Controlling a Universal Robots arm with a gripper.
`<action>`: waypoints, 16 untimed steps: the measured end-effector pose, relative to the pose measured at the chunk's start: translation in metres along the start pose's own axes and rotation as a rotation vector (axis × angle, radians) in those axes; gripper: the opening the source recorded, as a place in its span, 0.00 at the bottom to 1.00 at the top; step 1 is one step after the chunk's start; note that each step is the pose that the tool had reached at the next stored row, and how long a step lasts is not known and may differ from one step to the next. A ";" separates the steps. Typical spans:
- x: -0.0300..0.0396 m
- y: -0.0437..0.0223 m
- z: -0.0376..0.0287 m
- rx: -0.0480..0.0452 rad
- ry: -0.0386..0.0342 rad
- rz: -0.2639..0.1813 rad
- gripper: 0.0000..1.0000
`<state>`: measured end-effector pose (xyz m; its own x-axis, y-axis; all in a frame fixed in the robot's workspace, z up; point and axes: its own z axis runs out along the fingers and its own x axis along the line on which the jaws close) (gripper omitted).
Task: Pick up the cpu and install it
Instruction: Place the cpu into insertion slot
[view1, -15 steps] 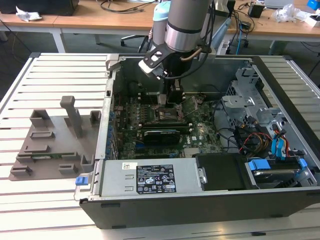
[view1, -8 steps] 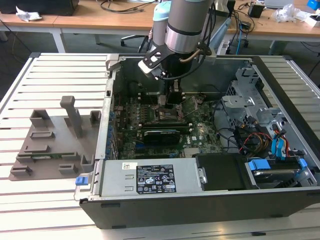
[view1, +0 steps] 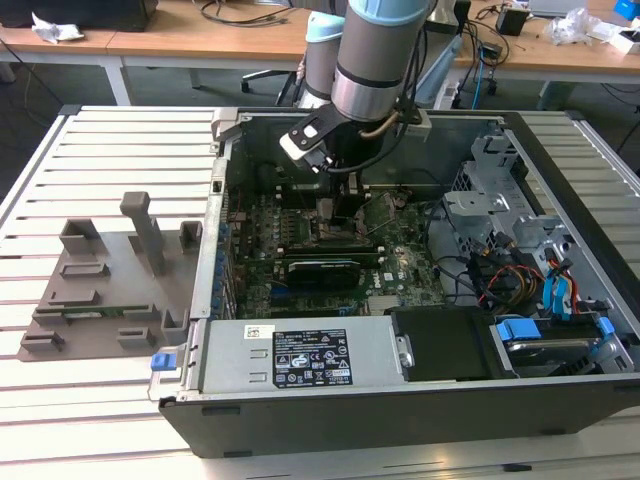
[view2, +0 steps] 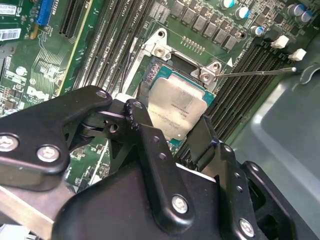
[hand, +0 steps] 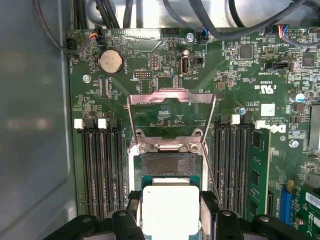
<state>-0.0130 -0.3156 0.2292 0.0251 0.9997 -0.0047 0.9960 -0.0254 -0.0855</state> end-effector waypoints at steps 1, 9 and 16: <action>0.0000 0.0002 0.0011 0.0000 0.0000 0.000 0.55; 0.0001 0.0012 0.0090 0.0002 0.0000 0.000 0.55; 0.0001 0.0013 0.0096 -0.0191 -0.0007 0.000 0.55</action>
<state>-0.0126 -0.3156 0.2196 0.0254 0.9997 -0.0054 0.9975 -0.0257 -0.0665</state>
